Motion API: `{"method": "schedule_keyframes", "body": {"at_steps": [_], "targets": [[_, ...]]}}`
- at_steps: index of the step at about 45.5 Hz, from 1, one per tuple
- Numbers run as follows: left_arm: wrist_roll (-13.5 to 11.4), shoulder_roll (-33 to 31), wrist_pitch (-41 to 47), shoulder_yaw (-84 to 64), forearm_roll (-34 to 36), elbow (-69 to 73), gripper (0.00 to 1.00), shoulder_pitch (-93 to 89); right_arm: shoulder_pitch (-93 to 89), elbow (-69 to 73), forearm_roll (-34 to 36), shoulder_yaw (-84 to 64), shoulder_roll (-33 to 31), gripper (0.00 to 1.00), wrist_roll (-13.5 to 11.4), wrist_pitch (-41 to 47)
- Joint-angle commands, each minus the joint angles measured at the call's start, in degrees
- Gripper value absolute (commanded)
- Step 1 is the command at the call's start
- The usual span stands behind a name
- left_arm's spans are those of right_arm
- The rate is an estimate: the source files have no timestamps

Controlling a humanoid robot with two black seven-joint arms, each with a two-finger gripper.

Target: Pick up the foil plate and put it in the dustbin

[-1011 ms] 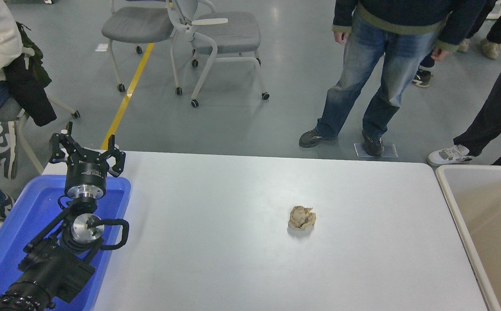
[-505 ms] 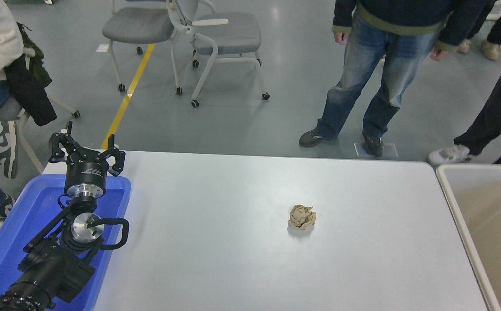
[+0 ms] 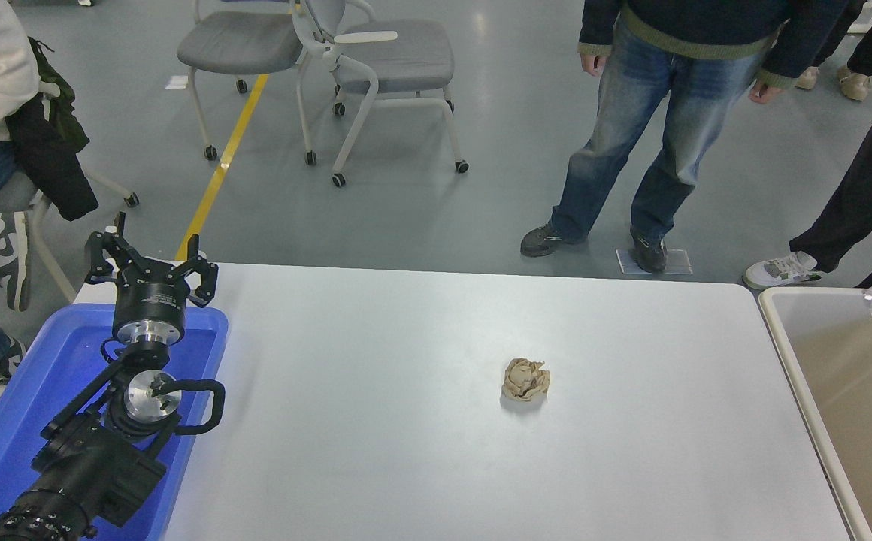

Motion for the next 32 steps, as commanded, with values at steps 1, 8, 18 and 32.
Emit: {"method": "schedule_keyframes", "body": {"at_steps": [1, 8, 18, 32], "targets": [[0.0, 0.01, 0.0, 0.0, 0.0, 0.05, 0.99, 0.0, -4.57, -0.84, 0.42, 3.83, 2.1, 0.0, 0.07, -0.01], [0.0, 0.01, 0.0, 0.0, 0.0, 0.05, 0.99, 0.0, -5.8, -0.84, 0.6, 4.09, 2.37, 0.0, 0.07, -0.01], [0.0, 0.01, 0.0, 0.0, 0.0, -0.04, 0.99, 0.0, -6.24, -0.93, 0.69, 6.2, 2.37, 0.31, 0.16, -0.18], [0.0, 0.01, 0.0, 0.0, 0.0, 0.05, 0.99, 0.0, -6.24, -1.02, 0.95, 6.99, 2.19, 1.0, 0.25, 0.17]]}}
